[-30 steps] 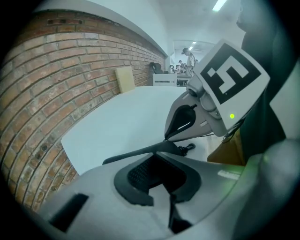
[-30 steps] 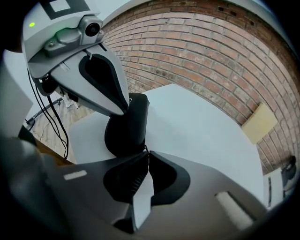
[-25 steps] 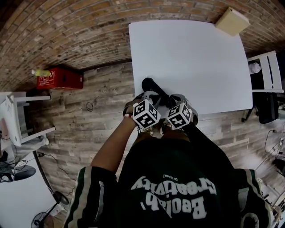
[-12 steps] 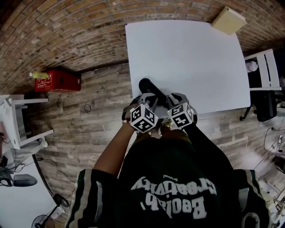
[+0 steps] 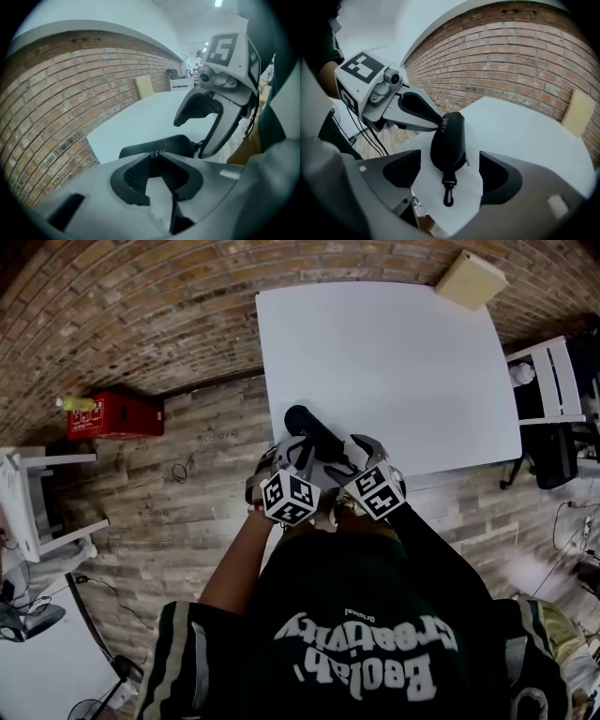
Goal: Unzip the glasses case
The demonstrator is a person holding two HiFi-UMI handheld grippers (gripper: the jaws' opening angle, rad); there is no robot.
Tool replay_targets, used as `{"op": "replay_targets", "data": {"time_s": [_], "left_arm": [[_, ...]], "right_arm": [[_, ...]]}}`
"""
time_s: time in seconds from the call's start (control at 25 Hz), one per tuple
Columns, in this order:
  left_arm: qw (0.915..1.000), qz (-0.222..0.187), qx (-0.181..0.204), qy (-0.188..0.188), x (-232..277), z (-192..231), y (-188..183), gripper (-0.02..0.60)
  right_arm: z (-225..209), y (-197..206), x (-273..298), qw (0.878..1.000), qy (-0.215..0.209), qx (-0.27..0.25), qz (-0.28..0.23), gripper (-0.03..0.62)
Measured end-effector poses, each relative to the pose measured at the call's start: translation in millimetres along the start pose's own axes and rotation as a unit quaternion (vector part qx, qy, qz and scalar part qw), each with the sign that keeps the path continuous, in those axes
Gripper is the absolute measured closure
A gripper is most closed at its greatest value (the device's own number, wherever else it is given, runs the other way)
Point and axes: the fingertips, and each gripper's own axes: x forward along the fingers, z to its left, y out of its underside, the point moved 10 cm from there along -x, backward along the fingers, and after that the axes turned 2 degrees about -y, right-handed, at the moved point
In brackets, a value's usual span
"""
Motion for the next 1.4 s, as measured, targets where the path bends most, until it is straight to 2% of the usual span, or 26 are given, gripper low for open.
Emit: {"op": "replay_targets", "data": {"time_s": [0.12, 0.28, 0.36, 0.56, 1.0, 1.4], "left_arm": [[0.9998, 0.008, -0.014, -0.012, -5, 4, 7, 0.525], [0.9995, 0.017, -0.02, -0.016, -10, 5, 11, 0.529], [0.9994, 0.02, -0.023, -0.016, -10, 4, 14, 0.532], [0.9994, 0.027, -0.018, -0.008, -4, -1, 17, 0.534], [0.9996, 0.024, 0.003, 0.012, 20, -8, 3, 0.535], [0.9986, 0.045, 0.011, 0.026, 37, -13, 3, 0.572]], "right_arm": [[11, -14, 9, 0.999, 0.001, -0.052, 0.01, 0.191], [5, -22, 22, 0.996, 0.029, -0.074, 0.043, 0.199], [-1, -23, 25, 0.996, 0.035, -0.068, 0.05, 0.305], [-8, -22, 22, 0.999, 0.021, -0.022, 0.03, 0.307], [-18, -16, 8, 0.998, 0.02, 0.054, -0.006, 0.318], [-22, -15, 4, 0.999, 0.023, 0.044, -0.005, 0.318]]}}
